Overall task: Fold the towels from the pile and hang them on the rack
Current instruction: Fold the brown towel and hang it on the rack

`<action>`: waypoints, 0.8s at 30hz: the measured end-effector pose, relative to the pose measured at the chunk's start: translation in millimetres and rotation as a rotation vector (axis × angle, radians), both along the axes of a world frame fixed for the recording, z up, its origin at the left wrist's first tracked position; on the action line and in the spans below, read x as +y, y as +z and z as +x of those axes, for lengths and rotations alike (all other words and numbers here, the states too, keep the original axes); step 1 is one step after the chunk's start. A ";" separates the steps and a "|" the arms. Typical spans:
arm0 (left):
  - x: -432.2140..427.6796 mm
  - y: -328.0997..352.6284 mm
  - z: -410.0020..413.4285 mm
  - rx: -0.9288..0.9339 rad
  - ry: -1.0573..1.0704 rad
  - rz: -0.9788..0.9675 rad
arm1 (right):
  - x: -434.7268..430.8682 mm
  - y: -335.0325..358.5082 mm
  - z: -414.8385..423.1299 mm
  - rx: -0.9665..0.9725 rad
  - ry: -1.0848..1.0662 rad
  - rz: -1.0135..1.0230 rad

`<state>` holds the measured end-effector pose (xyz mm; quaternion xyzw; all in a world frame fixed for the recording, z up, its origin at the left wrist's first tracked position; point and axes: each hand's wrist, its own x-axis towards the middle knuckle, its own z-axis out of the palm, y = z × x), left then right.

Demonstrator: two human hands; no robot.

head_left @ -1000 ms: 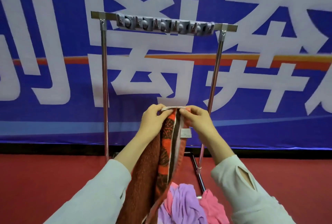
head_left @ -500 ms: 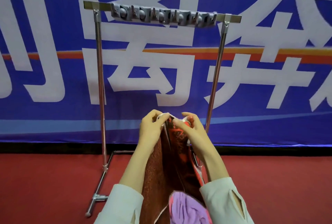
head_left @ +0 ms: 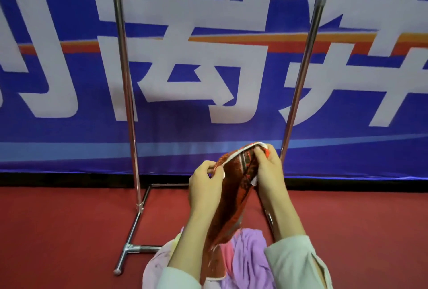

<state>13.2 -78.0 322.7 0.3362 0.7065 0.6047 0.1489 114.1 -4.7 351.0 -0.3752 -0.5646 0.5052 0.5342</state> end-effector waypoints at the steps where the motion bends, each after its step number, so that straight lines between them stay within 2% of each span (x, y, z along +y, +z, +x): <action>1: 1.4 1.8 0.4 -0.026 -0.016 0.017 | 0.3 -2.5 0.1 -0.018 -0.002 0.008; 5: 0.1 12.2 -1.3 -0.357 -0.206 0.144 | -10.5 0.5 12.3 0.005 0.208 0.079; 7: -1.5 13.8 -4.9 -0.421 -0.272 0.149 | -10.3 -1.4 23.8 -0.091 0.325 0.133; 9: -2.8 10.6 -7.7 -0.391 -0.278 0.105 | -7.7 -3.9 31.7 -0.214 0.358 0.154; 11: -4.4 5.7 -6.7 -0.275 -0.283 0.037 | -2.8 -8.9 34.4 -0.266 0.280 0.195; 14: -7.8 0.4 -4.9 -0.122 -0.374 -0.041 | 3.3 -11.6 37.4 -0.227 0.102 0.199; 17: -10.1 3.3 -9.1 0.039 -0.271 -0.008 | 0.5 -5.9 41.8 -0.202 0.035 0.199; 19: -12.4 11.9 -4.4 -0.033 -0.180 0.120 | -5.2 -1.3 44.0 -0.155 0.105 0.176; 21: -13.5 22.1 6.5 -0.144 -0.179 0.207 | -13.0 2.5 45.5 -0.098 0.247 0.146; 24: -12.2 28.5 17.9 -0.185 -0.225 0.215 | -18.4 2.7 47.6 -0.119 0.430 0.111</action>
